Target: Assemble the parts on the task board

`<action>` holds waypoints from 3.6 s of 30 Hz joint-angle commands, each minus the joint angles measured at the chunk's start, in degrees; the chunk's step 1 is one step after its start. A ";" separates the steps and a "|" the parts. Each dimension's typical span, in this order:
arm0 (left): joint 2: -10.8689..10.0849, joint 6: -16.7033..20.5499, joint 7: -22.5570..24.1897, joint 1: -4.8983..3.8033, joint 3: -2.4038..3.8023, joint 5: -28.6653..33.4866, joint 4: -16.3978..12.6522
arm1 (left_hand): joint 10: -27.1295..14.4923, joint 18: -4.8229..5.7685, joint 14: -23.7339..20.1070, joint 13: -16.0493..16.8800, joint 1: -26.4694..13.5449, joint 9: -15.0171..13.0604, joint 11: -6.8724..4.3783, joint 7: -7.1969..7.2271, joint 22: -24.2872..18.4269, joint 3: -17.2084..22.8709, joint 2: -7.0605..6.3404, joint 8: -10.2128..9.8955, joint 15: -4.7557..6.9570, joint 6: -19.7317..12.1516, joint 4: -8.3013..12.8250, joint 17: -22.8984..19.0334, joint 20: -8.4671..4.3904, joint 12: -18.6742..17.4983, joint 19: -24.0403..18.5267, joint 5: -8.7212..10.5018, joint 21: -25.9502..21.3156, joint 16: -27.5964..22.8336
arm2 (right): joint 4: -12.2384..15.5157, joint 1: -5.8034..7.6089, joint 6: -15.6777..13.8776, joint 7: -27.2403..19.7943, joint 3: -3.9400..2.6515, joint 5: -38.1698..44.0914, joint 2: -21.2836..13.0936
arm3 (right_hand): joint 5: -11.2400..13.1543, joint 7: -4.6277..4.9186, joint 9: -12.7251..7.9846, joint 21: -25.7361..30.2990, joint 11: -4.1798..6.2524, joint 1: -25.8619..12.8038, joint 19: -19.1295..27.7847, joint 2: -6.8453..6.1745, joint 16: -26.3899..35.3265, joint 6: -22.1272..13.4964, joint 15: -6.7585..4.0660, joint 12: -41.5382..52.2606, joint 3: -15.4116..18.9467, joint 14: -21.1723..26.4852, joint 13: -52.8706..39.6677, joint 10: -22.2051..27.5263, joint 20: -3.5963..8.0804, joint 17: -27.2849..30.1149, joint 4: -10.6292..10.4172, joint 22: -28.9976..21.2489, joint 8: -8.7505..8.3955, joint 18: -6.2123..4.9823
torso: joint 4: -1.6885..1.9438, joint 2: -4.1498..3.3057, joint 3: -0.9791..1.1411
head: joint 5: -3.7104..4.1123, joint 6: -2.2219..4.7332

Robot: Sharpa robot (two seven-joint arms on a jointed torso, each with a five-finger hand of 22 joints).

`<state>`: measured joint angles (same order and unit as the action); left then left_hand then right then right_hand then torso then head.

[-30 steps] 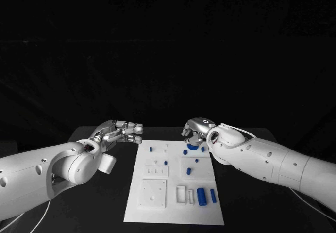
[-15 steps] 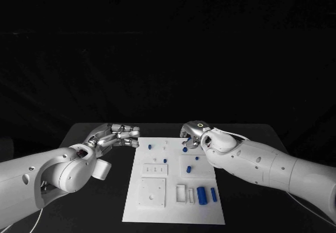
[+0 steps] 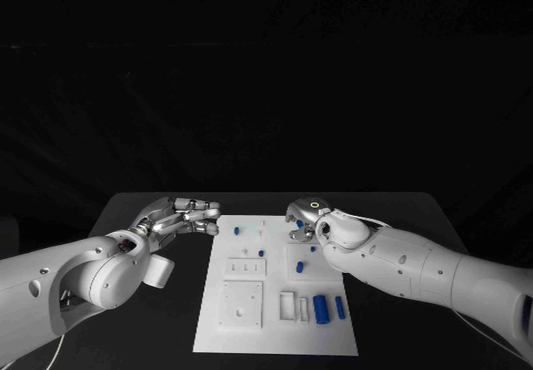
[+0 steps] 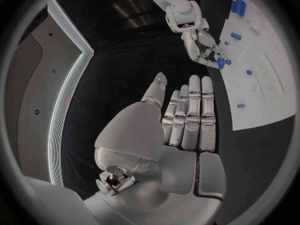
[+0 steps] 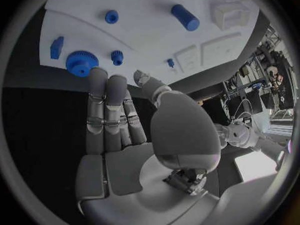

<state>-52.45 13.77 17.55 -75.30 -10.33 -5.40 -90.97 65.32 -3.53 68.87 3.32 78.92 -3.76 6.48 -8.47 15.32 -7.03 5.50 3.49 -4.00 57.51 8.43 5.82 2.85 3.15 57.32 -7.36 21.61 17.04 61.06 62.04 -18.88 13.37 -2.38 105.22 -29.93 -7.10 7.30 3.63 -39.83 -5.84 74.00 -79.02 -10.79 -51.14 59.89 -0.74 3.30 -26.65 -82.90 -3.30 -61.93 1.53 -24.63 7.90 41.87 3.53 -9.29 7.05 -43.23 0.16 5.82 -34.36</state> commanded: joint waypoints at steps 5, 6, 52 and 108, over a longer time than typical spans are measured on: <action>-0.07 -0.67 0.10 -0.15 0.07 -0.24 -0.42 | -0.53 0.46 -0.50 0.09 -0.32 0.04 0.22 -0.01 0.12 0.10 -0.47 0.07 -0.07 -0.19 0.38 -0.09 0.11 0.18 -0.29 -0.03 0.43 0.39 | -0.15 -0.17 1.65 0.59 0.11 1.80 0.14 | 0.06 0.00 -0.08 2.58 0.12 0.24 -1.00 -0.01 -0.52 0.33 0.32 -0.04 -0.81 0.11 0.01 0.05 0.00 0.26 0.63 3.33 -0.01 -0.57 | 0.31 -1.01 0.14 | 0.07 0.16; -0.08 -0.66 0.09 -0.15 0.07 -0.24 -0.41 | -0.53 0.46 -0.50 0.09 -0.32 0.04 0.22 -0.01 0.12 0.10 -0.47 0.07 -0.07 -0.19 0.38 -0.09 0.11 0.18 -0.29 -0.03 0.43 0.39 | -0.18 -0.19 1.74 0.59 0.12 1.84 0.16 | 0.06 0.00 -0.08 2.58 0.12 0.24 -1.00 -0.01 -0.52 0.33 0.32 -0.04 -0.81 0.11 0.01 0.05 0.00 0.26 0.63 3.33 -0.01 -0.57 | 0.32 -1.09 0.14 | 0.08 0.18; -0.37 -1.34 -0.57 -0.48 0.09 -0.17 -0.26 | -0.82 0.34 -0.57 0.09 -0.65 0.04 0.30 -0.10 0.37 0.29 -0.62 0.07 -0.15 -0.32 0.18 -0.35 0.23 0.18 -0.40 -0.06 0.46 0.42 | -1.93 -0.47 1.41 2.00 0.27 4.00 0.70 | 2.32 -1.19 0.03 7.72 1.61 -1.58 -2.70 1.69 -0.82 5.62 -0.48 -0.02 -11.87 0.11 -0.04 -6.12 0.77 0.08 1.89 16.08 0.10 0.34 | 0.28 -2.60 -0.04 | 0.06 0.97; 1.64 -1.50 -0.85 -0.99 0.12 -0.15 1.19 | -1.08 0.30 -0.62 0.09 -0.48 0.04 0.39 -0.17 0.60 0.61 -0.74 0.07 -0.18 -0.46 0.14 -0.48 0.26 0.18 -0.46 -0.15 0.38 0.46 | -8.50 2.17 -8.37 5.40 0.20 4.72 10.91 | 3.18 -2.34 0.44 5.02 3.74 -0.45 -4.84 4.20 -0.40 11.88 -2.29 0.03 -9.83 0.06 -0.17 -13.17 2.71 -0.93 3.60 29.40 0.12 2.62 | 1.20 -3.67 -0.74 | 0.51 3.92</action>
<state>-50.99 13.15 16.32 -76.14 -10.28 -5.44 -89.63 64.55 -3.53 68.68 3.33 78.63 -3.75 6.94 -8.68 15.87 -6.86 5.20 3.49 -4.20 57.30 8.60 5.42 3.06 3.15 57.12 -7.36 21.83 17.26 52.91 64.19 -26.16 18.79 -2.18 109.02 -19.24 -3.54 5.01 4.04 -35.13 -2.06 73.55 -83.53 -6.86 -51.79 71.40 -2.66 3.11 -36.22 -82.81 -3.43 -74.74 4.19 -25.48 11.49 71.24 3.48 -6.61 7.95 -46.61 -0.41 6.19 -30.57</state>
